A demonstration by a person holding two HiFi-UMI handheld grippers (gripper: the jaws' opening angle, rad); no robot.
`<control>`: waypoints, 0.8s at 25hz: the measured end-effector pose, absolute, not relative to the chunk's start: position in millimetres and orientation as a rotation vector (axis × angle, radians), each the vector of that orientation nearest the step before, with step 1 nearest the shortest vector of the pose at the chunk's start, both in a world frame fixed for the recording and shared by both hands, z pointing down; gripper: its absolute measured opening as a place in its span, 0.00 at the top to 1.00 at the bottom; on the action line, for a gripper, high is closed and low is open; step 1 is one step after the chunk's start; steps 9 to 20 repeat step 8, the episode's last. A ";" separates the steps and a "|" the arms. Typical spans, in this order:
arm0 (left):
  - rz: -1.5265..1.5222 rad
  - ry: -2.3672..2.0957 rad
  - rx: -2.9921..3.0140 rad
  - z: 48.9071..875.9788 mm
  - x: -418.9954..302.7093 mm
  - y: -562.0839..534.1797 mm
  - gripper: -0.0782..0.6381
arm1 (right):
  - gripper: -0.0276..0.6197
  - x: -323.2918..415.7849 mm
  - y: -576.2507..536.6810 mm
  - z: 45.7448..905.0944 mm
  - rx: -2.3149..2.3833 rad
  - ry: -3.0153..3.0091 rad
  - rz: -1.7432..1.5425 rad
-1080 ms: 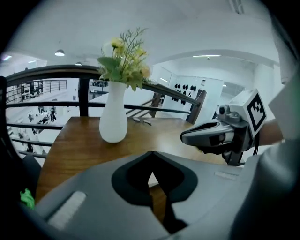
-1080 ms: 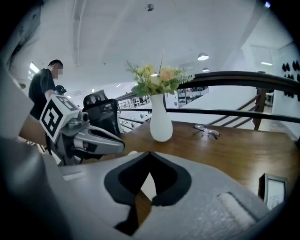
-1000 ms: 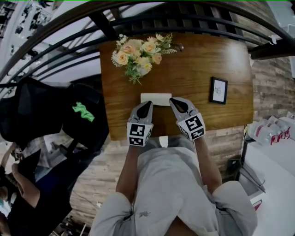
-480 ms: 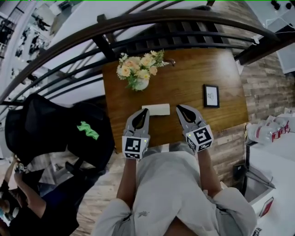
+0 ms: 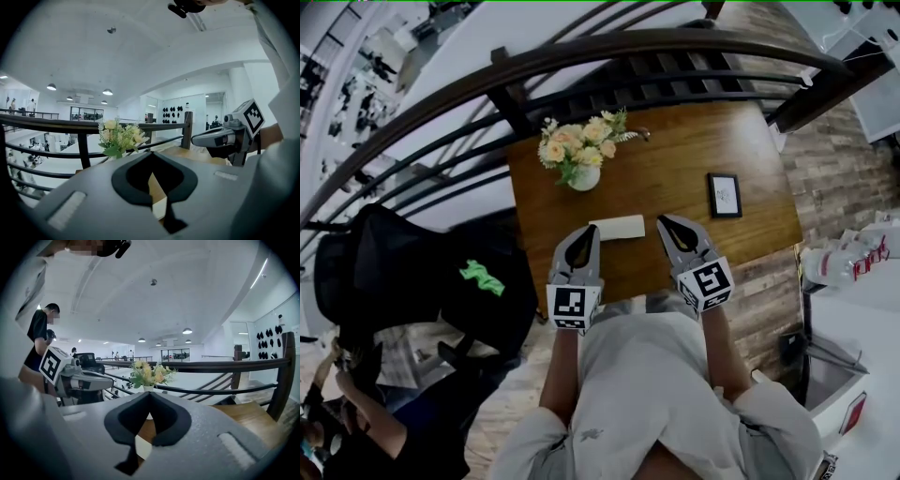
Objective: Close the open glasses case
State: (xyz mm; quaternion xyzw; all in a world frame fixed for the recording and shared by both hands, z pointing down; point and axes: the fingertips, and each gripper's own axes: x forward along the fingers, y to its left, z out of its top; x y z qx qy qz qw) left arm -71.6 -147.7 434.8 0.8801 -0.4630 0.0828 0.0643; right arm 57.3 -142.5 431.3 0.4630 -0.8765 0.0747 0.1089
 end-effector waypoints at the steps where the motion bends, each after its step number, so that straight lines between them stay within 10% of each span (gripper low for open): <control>1: 0.249 -1.401 2.660 433.7 -71.9 -147.7 0.87 | 0.95 56.9 -142.5 429.7 1.364 -2.579 0.215; 20: 0.231 -1.403 2.677 426.6 -70.6 -149.7 0.87 | 0.95 49.4 -143.3 422.4 1.354 -2.591 0.188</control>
